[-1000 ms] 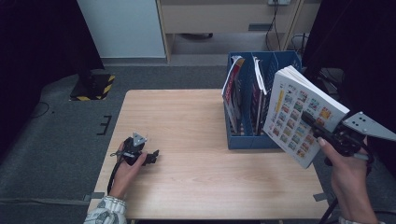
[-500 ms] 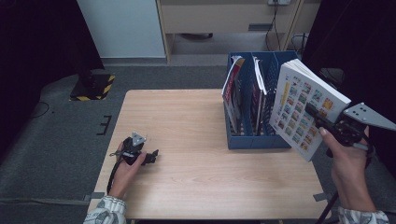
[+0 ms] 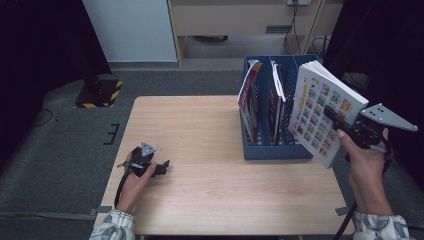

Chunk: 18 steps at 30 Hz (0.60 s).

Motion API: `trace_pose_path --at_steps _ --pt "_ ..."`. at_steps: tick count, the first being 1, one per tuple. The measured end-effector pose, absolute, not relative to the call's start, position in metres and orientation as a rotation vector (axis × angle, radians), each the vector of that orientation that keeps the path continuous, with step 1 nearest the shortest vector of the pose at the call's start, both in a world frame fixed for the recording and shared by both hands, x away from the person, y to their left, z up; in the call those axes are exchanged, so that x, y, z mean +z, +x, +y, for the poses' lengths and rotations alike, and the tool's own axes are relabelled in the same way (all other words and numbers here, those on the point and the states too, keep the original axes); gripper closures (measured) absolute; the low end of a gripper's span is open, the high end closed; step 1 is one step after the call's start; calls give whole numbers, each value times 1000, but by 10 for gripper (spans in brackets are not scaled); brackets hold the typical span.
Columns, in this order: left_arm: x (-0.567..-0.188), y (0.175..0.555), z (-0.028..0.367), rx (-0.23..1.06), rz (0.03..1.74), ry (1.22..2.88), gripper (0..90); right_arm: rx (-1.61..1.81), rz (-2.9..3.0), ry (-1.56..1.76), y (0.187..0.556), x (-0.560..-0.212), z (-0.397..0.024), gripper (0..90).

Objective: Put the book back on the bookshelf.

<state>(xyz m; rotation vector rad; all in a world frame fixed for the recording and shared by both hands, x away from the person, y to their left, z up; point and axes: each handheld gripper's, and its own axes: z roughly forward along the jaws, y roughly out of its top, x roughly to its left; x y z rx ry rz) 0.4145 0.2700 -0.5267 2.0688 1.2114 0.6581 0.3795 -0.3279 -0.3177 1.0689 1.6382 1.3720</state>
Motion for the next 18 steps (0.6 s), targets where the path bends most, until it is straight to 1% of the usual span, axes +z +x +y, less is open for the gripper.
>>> trace_pose_path --at_steps 11,18 --pt "-527 415 270 658 1210 2073 48 1356 1613 1098 387 -316 -329 741" --pt "-527 415 270 657 1209 2071 48 1328 1590 1125 404 -316 -328 741"
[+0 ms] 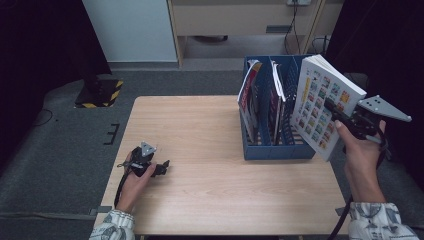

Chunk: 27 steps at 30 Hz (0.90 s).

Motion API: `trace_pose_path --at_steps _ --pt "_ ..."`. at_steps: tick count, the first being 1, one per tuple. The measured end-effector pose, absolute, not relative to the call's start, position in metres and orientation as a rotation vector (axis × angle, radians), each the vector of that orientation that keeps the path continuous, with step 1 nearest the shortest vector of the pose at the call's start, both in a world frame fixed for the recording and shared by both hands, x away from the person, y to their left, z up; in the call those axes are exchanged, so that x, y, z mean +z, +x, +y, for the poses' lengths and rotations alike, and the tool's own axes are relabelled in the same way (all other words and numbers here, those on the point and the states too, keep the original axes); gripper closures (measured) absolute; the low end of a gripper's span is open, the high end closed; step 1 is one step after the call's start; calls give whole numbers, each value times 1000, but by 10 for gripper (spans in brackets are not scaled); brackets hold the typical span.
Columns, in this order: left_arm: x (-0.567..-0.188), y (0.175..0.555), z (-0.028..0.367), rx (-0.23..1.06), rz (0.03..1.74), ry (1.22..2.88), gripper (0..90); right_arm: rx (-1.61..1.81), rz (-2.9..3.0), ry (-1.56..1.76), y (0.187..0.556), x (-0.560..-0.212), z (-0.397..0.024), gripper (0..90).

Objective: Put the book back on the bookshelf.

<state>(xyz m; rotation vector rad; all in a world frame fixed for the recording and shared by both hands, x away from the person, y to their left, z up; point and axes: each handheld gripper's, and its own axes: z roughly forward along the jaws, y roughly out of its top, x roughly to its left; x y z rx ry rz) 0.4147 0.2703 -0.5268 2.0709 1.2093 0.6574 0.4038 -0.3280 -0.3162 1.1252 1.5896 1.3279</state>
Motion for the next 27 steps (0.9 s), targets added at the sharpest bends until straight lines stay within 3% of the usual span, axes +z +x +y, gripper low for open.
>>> trace_pose_path --at_steps 27 --pt "-529 416 270 657 1215 2079 47 1295 1536 1192 434 -328 -326 741"
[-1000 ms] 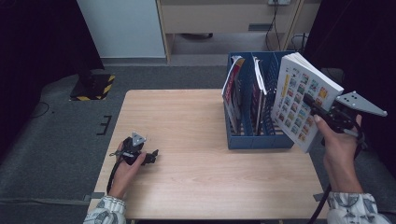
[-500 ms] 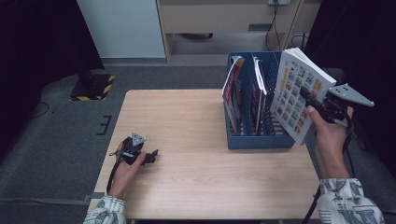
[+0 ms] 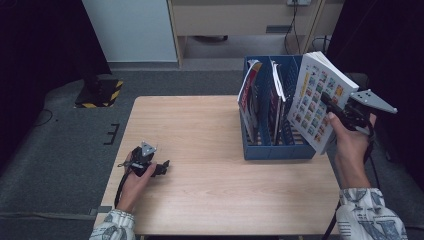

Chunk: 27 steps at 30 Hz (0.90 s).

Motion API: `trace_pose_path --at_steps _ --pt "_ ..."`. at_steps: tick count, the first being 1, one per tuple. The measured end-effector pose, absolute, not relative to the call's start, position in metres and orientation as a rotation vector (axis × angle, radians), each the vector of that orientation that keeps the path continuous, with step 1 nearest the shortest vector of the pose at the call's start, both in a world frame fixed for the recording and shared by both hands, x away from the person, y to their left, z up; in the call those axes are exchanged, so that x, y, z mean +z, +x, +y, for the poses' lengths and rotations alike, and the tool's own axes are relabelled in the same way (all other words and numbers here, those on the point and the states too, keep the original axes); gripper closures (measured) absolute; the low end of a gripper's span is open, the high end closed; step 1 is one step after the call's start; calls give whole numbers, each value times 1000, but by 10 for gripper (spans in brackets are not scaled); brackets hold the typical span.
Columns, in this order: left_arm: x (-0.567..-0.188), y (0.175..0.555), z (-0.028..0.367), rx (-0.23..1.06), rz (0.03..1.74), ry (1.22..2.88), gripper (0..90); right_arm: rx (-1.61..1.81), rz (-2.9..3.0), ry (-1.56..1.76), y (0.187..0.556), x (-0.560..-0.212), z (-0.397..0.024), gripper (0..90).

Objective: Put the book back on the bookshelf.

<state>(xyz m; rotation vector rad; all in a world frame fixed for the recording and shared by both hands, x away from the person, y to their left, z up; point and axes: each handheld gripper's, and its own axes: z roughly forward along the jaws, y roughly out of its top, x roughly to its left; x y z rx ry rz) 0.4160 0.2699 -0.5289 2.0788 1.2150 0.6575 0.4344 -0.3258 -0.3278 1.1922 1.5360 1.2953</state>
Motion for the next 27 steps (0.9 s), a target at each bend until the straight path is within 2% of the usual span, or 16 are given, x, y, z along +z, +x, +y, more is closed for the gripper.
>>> trace_pose_path --at_steps 27 --pt "-529 416 268 659 1209 2080 47 1297 1482 1221 426 -319 -344 740"
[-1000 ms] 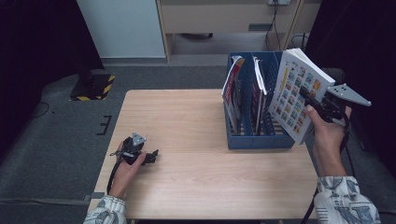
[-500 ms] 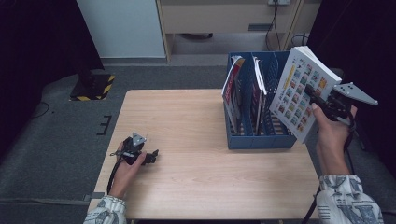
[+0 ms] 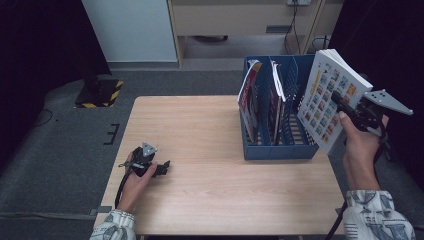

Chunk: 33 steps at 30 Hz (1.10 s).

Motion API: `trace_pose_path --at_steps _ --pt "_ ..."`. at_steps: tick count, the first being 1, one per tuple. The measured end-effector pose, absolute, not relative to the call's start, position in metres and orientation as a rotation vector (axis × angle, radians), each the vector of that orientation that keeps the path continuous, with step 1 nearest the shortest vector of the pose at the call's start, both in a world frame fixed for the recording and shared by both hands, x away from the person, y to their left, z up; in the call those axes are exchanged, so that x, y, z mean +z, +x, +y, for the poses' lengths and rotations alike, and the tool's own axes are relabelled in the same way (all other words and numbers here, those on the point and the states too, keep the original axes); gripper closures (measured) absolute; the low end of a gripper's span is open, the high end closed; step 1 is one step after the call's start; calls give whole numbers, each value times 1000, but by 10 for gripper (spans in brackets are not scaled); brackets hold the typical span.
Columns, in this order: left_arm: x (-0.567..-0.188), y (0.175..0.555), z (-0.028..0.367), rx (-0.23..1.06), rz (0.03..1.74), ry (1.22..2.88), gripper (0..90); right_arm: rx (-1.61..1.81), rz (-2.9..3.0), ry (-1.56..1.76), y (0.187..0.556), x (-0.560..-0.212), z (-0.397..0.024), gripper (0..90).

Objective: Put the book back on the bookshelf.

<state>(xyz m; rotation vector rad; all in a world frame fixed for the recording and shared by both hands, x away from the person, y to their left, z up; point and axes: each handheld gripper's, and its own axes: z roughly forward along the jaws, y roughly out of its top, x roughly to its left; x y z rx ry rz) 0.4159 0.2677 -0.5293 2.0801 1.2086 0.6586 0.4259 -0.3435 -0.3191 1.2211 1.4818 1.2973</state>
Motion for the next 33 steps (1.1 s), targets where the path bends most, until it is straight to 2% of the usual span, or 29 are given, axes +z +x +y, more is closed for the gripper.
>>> trace_pose_path --at_steps 18,33 --pt "-530 416 268 658 1212 2079 47 1266 1467 1248 471 -326 -327 741" --pt "-532 416 267 650 1211 2087 47 1269 1459 1273 502 -349 -320 740"
